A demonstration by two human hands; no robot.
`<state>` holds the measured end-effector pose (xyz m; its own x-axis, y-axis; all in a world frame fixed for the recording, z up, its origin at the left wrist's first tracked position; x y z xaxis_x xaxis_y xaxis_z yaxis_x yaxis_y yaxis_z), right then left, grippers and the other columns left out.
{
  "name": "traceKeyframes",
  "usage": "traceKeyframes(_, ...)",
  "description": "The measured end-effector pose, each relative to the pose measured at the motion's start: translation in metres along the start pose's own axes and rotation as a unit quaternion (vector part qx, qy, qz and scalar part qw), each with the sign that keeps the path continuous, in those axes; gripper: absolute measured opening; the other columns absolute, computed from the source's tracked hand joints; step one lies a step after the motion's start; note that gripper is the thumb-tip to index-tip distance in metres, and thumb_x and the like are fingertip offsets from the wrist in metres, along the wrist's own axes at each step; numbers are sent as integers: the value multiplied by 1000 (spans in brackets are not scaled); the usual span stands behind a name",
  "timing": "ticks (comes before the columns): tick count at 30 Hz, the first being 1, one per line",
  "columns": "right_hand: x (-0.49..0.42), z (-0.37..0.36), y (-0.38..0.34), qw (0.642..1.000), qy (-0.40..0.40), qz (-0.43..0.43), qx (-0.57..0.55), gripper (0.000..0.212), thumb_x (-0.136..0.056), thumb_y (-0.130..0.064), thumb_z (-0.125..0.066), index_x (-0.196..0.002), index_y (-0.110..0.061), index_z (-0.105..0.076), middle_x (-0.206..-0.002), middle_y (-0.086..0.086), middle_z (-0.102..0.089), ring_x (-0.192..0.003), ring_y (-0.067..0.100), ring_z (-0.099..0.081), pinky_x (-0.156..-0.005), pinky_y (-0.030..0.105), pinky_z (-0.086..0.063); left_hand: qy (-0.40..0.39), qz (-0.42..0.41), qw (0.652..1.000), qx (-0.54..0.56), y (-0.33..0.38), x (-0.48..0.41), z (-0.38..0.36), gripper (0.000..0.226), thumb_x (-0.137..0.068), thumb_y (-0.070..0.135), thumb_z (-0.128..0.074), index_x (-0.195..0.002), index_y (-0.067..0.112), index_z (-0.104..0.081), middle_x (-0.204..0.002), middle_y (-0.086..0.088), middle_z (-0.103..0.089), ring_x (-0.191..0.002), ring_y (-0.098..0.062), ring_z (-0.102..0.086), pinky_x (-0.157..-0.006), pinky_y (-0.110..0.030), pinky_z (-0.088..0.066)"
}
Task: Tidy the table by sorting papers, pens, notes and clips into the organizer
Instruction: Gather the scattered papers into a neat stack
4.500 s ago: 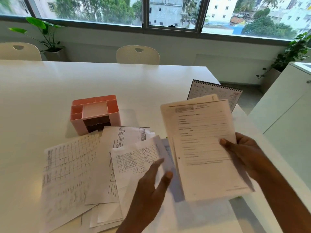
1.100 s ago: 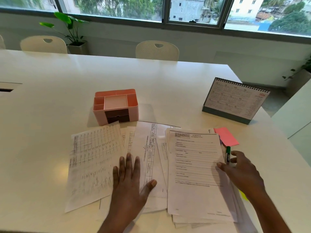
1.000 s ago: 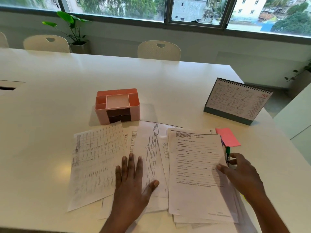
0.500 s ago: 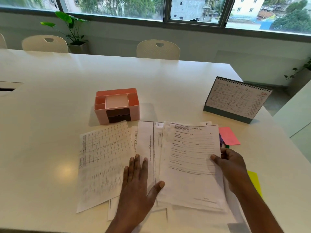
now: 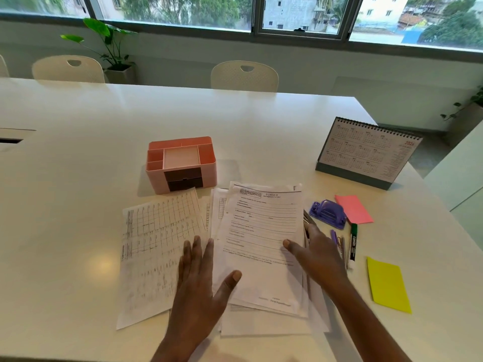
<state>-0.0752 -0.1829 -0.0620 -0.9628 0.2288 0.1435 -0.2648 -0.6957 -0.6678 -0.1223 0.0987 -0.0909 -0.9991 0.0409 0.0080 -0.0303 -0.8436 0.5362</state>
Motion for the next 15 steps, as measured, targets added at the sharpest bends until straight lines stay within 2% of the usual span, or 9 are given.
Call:
traceKeyframes(3, -5, -2, -2, 999, -3, -10, -36, 60, -94, -35, -77, -146, -23, -50, -132, -7, -71, -118, 18, -68, -88, 31, -53, 5, 5, 1000, 7, -5, -1, -4, 105, -81, 97, -11, -165, 39, 15, -170, 19, 28, -153, 0, 33, -119, -26, 22)
traceKeyframes(5, -9, -6, 0, 998, -4, -19, -64, 67, -91, -34, -80, -148, -25, -47, -132, -7, -71, -118, 19, -69, -96, 40, -59, 12, 4, 1000, 9, -6, -1, -5, 103, -82, 96, -12, -164, 39, 15, -170, 21, 26, -153, 3, 32, -119, -23, 22)
traceKeyframes(7, -13, -10, -1, 996, -2, -14, -90, 70, -89, -32, -82, -149, -26, -45, -133, -7, -70, -120, 20, -69, -97, 44, -61, 18, 5, 1000, 18, -5, -1, -4, 103, -82, 94, -12, -164, 38, 16, -170, 21, 25, -152, 5, 31, -118, -21, 21)
traceKeyframes(11, -18, -15, -13, 996, 30, 28, -76, 68, -90, -30, -82, -148, -26, -47, -132, -9, -68, -118, 17, -67, -91, 36, -63, 28, 2, 999, 29, -5, 0, -3, 100, -84, 92, -13, -162, 39, 19, -170, 22, 24, -151, 7, 31, -120, -21, 19)
traceKeyframes(13, -18, -23, -17, 997, 22, 34, -71, 64, -91, -31, -80, -145, -26, -47, -131, -7, -68, -119, 18, -68, -86, 29, -62, 28, 1, 999, 28, -7, 0, -5, 98, -84, 92, -12, -160, 41, 23, -169, 23, 26, -152, 6, 31, -121, -23, 19)
traceKeyframes(15, -16, -26, -21, 999, 25, 41, -23, 63, -90, -39, -79, -142, -29, -45, -130, -7, -68, -120, 20, -67, -82, 30, -62, 27, 0, 999, 20, -8, 0, -7, 97, -84, 92, -11, -159, 41, 26, -169, 22, 29, -152, 4, 32, -122, -25, 18)
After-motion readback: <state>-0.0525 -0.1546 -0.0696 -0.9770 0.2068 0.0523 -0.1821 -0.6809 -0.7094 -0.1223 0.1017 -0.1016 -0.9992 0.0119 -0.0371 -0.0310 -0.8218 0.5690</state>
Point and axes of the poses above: each hand's wrist, its own x-axis away from the middle knuckle, its own z-axis out of the back of the hand, y = z × x, the point moved 10 cm from there along -x, towards the middle knuckle
